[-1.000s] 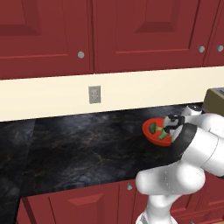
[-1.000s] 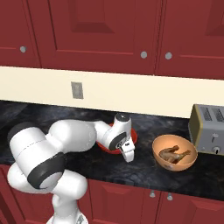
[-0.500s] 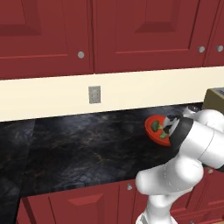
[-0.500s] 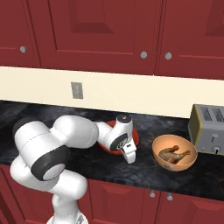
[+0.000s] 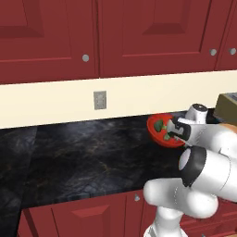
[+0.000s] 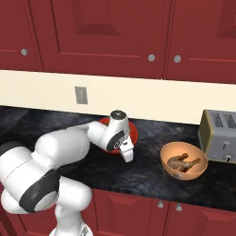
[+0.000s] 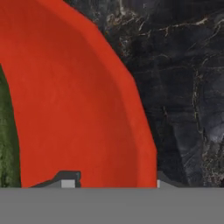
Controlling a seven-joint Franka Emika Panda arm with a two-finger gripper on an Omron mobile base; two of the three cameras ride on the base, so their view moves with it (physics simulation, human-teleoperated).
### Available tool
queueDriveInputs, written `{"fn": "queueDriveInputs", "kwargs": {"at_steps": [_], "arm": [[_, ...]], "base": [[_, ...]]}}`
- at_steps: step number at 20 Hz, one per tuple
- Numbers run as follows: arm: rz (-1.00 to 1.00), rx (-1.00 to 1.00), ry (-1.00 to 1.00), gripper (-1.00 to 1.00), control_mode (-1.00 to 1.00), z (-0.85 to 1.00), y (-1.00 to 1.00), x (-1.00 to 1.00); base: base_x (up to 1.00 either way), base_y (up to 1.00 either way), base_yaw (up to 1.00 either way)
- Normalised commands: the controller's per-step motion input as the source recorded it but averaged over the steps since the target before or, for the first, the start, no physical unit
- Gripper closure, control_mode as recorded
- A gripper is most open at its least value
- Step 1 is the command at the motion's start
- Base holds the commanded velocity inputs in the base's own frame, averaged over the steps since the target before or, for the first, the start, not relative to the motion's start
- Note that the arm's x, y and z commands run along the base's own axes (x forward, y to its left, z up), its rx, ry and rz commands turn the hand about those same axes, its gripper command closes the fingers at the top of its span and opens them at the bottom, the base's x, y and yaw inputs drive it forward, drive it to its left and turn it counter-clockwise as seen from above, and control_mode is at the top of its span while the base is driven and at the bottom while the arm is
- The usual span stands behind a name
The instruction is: Place the bowl with the broccoli and cucumber on the second highest shelf of the fridge. Place the bowl with the chicken drumsticks on the top shelf of the fridge.
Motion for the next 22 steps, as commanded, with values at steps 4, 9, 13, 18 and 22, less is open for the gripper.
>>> {"fn": "queueDriveInputs", "kwargs": {"at_steps": [4, 9, 13, 18, 22], "arm": [[0.01, -0.16, -0.19, 1.0, -1.0, 1.0, 0.86, -0.4], [0.06, -0.07, -0.05, 1.0, -1.0, 1.0, 0.78, -0.88], [0.19, 0.01, 0.1, 1.0, -1.0, 1.0, 0.37, -0.64], [0.19, 0.0, 0.08, 1.0, -1.0, 0.4, 0.22, -0.72], [0.0, 0.0, 0.0, 1.0, -1.0, 0.0, 0.0, -0.33]], "base": [[0.0, 0.0, 0.0], [0.0, 0.0, 0.0], [0.0, 0.0, 0.0], [0.0, 0.0, 0.0], [0.0, 0.0, 0.0]]}}
